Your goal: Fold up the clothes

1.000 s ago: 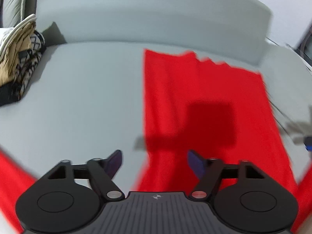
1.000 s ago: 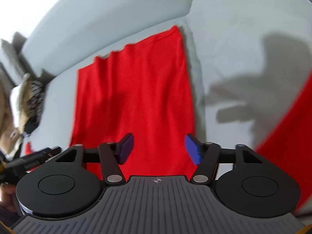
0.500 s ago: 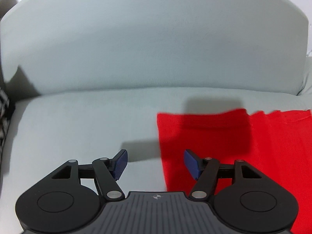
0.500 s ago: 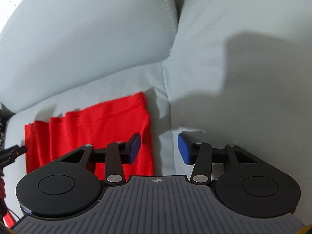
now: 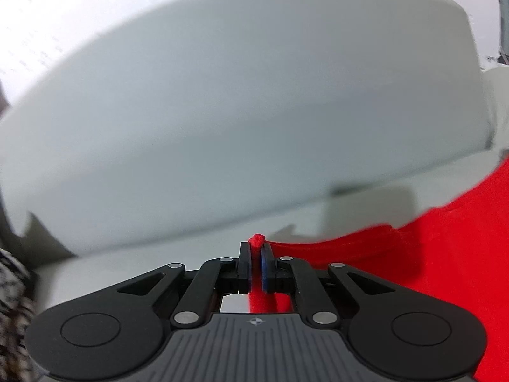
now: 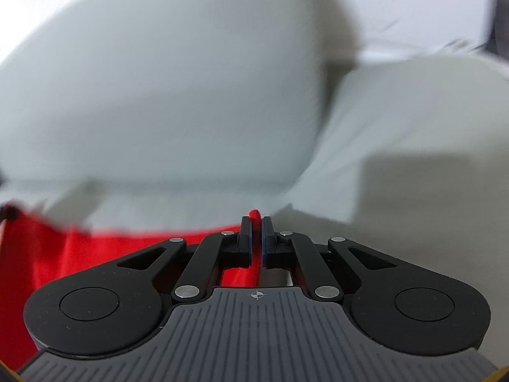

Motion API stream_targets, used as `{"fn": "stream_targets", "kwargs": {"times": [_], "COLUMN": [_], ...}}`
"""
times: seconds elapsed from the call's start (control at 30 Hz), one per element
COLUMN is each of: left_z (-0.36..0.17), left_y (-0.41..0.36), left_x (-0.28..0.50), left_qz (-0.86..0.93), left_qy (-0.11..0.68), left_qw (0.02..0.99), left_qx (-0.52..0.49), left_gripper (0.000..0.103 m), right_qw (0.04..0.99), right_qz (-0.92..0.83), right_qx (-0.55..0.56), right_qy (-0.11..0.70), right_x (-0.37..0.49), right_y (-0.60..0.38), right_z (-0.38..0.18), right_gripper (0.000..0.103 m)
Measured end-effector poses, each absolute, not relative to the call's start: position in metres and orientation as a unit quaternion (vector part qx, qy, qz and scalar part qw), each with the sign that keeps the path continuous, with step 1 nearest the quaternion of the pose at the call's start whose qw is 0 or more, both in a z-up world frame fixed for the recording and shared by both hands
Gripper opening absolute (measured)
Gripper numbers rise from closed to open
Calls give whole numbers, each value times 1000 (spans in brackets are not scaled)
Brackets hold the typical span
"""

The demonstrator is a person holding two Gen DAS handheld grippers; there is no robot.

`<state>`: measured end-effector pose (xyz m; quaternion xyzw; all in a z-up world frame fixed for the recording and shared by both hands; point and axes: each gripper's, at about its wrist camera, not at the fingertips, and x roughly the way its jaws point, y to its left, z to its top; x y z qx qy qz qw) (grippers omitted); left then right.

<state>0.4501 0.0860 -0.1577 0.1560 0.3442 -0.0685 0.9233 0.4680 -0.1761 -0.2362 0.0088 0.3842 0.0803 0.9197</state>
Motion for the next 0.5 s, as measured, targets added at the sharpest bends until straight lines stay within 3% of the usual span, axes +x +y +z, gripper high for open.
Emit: {"fn": "stream_targets", "kwargs": {"times": [0.1,0.3,0.37,0.4,0.43,0.5], "left_z": [-171,-194,-183,-174,-165,-148], "left_y": [91,78,80,84,88,96], "left_x": [455,456,447,441,435,422], "left_qz": [-51,-8,-3,-1,1,5], "left_qy": [351,352,358,366,374,391], "left_qw": [918,912,909,908,907,904], "left_qx": [176,212,212,203,193,174], "left_gripper": [6,9,24,40,47,48], "right_qw": [934,913,905,902,900,910], "right_qz": [34,-6,0,2,3,-15], "right_qx": [-6,-47,-39,-25,-10,29], "right_qy": [354,405,424,431,435,413], "right_x": [467,483,485,483,480,453], "right_y": [-179,-158,-155,-157,-160,-177], "right_z": [-237,-272,-264,-256,-247,-216], "right_gripper": [4,5,22,36,48,61]}}
